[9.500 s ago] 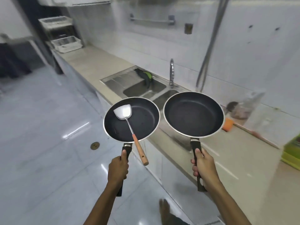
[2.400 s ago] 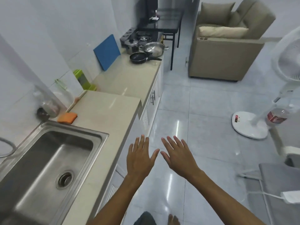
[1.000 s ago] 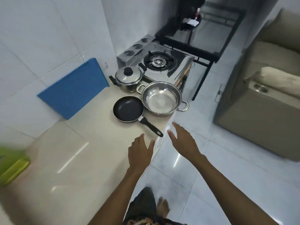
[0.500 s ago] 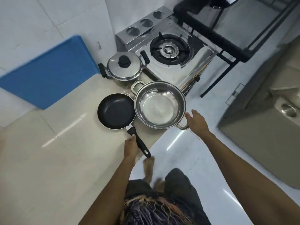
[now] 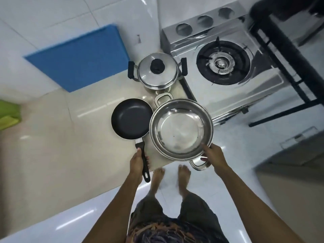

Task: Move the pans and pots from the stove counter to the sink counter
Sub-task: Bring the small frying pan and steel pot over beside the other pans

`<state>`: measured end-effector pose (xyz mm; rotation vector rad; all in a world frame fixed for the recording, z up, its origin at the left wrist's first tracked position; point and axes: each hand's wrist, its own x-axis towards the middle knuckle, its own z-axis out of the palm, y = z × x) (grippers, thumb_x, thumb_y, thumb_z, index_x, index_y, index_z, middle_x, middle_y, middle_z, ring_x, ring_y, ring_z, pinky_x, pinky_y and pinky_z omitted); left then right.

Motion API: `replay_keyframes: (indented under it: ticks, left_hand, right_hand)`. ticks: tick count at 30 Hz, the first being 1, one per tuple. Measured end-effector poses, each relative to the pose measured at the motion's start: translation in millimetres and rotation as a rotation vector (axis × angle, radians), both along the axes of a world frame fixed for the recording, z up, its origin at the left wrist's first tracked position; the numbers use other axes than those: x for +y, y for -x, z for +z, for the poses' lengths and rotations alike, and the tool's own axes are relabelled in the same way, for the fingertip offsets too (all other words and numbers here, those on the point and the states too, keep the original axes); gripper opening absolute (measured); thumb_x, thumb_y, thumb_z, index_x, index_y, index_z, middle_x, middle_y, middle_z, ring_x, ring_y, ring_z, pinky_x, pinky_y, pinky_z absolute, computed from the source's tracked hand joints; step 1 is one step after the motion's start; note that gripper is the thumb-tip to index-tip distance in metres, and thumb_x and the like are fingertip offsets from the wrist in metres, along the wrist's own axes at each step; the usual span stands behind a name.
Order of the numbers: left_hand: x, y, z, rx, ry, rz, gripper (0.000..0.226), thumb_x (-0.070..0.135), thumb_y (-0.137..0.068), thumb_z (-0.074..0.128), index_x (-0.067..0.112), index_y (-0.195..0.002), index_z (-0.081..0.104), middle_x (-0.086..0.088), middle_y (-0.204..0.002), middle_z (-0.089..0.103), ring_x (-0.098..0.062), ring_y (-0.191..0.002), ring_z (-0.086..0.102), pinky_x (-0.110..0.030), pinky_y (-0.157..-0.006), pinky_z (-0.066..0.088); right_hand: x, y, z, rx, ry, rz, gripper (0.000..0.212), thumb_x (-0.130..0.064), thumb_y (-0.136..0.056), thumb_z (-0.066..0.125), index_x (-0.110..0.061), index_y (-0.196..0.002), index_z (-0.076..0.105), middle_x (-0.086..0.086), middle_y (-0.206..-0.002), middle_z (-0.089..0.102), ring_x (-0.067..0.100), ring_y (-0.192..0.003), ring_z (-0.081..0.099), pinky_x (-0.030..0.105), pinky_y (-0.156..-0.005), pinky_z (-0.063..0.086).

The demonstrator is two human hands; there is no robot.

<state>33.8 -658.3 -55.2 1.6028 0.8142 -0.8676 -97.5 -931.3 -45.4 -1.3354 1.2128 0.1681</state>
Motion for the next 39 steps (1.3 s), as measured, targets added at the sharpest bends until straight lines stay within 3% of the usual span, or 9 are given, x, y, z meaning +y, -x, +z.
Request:
replay_keyframes:
  ticks: [6,9,12,17,22,25,28,30,39]
  left_hand:
    - [-16.3,4.5,1.6,-0.036,-0.027,0.088,0.043,0.049,-0.101,0.046,0.014,-0.080,0.061,-0.003,-0.069,0.058,-0.021,-0.063,0.052,-0.036,-0.069,0.047]
    - [-17.1,9.4,2.6,-0.137,-0.123,0.099,0.044,0.046,-0.101,0.045,0.013,-0.075,0.059,-0.003,-0.064,0.056,-0.020,-0.056,0.049,-0.032,-0.059,0.043]
    - [-11.9,16.0,6.4,-0.273,-0.238,0.094,0.049,0.048,-0.100,0.043,0.011,-0.072,0.058,-0.003,-0.063,0.057,-0.019,-0.057,0.050,-0.032,-0.061,0.042]
    - [17.8,30.1,22.8,-0.351,-0.348,0.171,0.053,0.055,-0.098,0.039,0.015,-0.073,0.063,-0.005,-0.070,0.064,-0.025,-0.069,0.058,-0.039,-0.073,0.049]
    - [86.4,40.0,50.8,-0.381,-0.369,0.269,0.051,0.055,-0.097,0.042,0.016,-0.073,0.066,-0.006,-0.072,0.065,-0.026,-0.071,0.058,-0.039,-0.072,0.048]
    - [152.9,53.7,71.6,-0.416,-0.397,0.314,0.050,0.052,-0.098,0.043,0.015,-0.075,0.067,-0.007,-0.075,0.067,-0.028,-0.074,0.059,-0.040,-0.074,0.049]
    - [230.4,72.9,96.0,-0.464,-0.456,0.353,0.052,0.052,-0.099,0.041,0.013,-0.077,0.069,-0.008,-0.078,0.070,-0.031,-0.080,0.063,-0.040,-0.075,0.049]
    - [291.7,90.9,115.2,-0.483,-0.522,0.359,0.054,0.054,-0.098,0.038,0.014,-0.079,0.069,-0.008,-0.081,0.071,-0.032,-0.084,0.064,-0.040,-0.074,0.047]
    - [527.4,184.4,185.4,-0.480,-0.754,0.605,0.058,0.054,-0.097,0.039,0.006,-0.076,0.064,-0.007,-0.078,0.069,-0.029,-0.079,0.064,-0.039,-0.071,0.050]
  right_hand:
    - [-12.4,3.5,2.3,-0.043,-0.064,0.125,0.027,-0.025,-0.104,0.057,-0.008,-0.121,0.068,0.010,-0.103,0.074,0.019,-0.086,0.075,0.034,-0.067,0.065]
    - [-12.5,5.1,3.1,-0.051,-0.071,0.140,0.025,-0.021,-0.104,0.055,-0.007,-0.120,0.068,0.010,-0.102,0.074,0.016,-0.078,0.078,0.036,-0.069,0.066]
    - [-10.1,4.6,2.5,-0.044,-0.050,0.106,0.023,-0.018,-0.105,0.053,-0.008,-0.119,0.068,0.011,-0.108,0.074,0.018,-0.083,0.077,0.038,-0.077,0.066]
    - [2.1,8.9,9.7,-0.058,0.042,0.162,0.025,-0.019,-0.107,0.053,-0.012,-0.124,0.069,0.006,-0.115,0.076,0.022,-0.097,0.077,0.018,-0.072,0.060]
    - [49.2,5.4,36.4,-0.136,0.133,0.257,0.026,-0.026,-0.106,0.056,-0.012,-0.124,0.070,0.005,-0.113,0.076,0.013,-0.093,0.075,0.011,-0.063,0.058]
    - [103.7,-9.6,52.8,-0.163,0.167,0.314,0.024,-0.027,-0.105,0.057,-0.011,-0.104,0.075,0.006,-0.101,0.079,0.018,-0.089,0.077,0.018,-0.063,0.060]
    - [166.3,-27.0,66.6,-0.157,0.278,0.441,0.032,-0.030,-0.102,0.053,-0.010,-0.085,0.072,0.011,-0.089,0.078,0.032,-0.090,0.076,0.045,-0.078,0.060]
    - [217.6,-36.0,80.3,-0.186,0.334,0.510,0.035,-0.033,-0.100,0.050,-0.010,-0.086,0.071,0.014,-0.090,0.078,0.036,-0.092,0.074,0.053,-0.085,0.059]
    - [463.0,-94.6,135.7,-0.322,0.317,0.819,0.043,-0.043,-0.086,0.047,-0.009,-0.083,0.073,0.012,-0.091,0.079,0.040,-0.088,0.075,0.056,-0.088,0.058]
